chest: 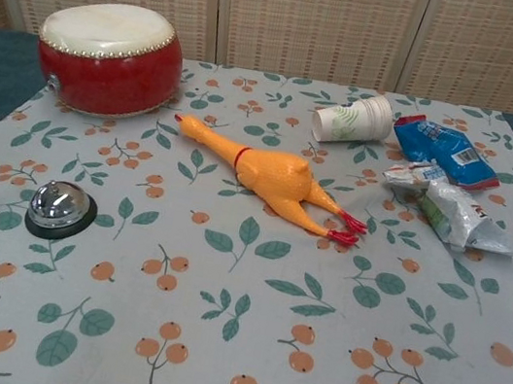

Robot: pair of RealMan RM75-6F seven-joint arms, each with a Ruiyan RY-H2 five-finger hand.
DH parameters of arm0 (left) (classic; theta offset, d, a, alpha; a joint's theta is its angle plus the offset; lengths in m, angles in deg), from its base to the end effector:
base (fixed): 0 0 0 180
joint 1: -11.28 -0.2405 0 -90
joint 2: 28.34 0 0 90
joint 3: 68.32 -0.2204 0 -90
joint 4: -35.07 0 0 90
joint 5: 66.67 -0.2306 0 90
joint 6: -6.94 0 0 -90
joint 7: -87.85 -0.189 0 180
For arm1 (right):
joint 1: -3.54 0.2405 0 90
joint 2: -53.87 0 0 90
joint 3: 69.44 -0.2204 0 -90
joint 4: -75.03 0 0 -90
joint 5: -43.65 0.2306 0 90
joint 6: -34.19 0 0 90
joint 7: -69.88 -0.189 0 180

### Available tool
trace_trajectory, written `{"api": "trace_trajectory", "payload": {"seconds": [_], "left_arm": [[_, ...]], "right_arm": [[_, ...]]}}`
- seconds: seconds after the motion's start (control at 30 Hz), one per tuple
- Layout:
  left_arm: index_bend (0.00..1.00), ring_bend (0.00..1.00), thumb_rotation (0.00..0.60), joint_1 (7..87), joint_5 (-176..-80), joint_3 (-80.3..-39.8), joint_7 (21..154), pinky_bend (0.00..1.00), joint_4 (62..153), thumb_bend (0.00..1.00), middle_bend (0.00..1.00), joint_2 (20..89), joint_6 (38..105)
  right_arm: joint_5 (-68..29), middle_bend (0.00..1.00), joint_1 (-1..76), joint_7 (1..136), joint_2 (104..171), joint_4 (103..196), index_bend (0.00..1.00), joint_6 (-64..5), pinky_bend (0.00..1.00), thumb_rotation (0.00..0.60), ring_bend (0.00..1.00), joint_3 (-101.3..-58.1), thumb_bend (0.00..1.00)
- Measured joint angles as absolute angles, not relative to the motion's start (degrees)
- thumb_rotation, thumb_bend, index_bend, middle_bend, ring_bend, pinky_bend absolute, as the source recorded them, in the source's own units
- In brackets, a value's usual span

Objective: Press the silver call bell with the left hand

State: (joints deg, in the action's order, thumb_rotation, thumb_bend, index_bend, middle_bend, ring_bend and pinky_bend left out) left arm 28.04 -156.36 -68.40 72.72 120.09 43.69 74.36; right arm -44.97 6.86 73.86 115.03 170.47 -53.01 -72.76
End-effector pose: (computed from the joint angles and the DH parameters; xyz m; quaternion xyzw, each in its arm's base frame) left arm -0.2646 0.2615 0.0295 -0.7652 -0.3014 -0.2735 0.4988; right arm -0.2748 -0.2185 0.1384 0.6072 -0.3516 0.3841 0.6002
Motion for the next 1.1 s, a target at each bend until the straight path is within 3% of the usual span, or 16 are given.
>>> {"api": "trace_trajectory", "payload": {"seconds": [0.53, 1.1], "left_arm": [[0.00, 0.00, 0.600, 34.6, -153.9, -64.7, 78.4, 0.18, 103.7, 1.00, 0.00, 60.6, 71.4], [0.00, 0.00, 0.600, 32.9, -154.5, -68.3, 80.1, 0.18, 96.7, 1.00, 0.00, 67.8, 74.2]], "right_arm": [[-44.4, 0.26, 7.0, 71.7, 113.3, 171.7, 0.24, -51.5, 0.20, 0.600, 0.10, -72.3, 0.91], [-45.0, 0.26, 7.2, 69.2, 112.1, 172.4, 0.24, -50.7, 0.20, 0.600, 0.10, -71.7, 0.91]]}}
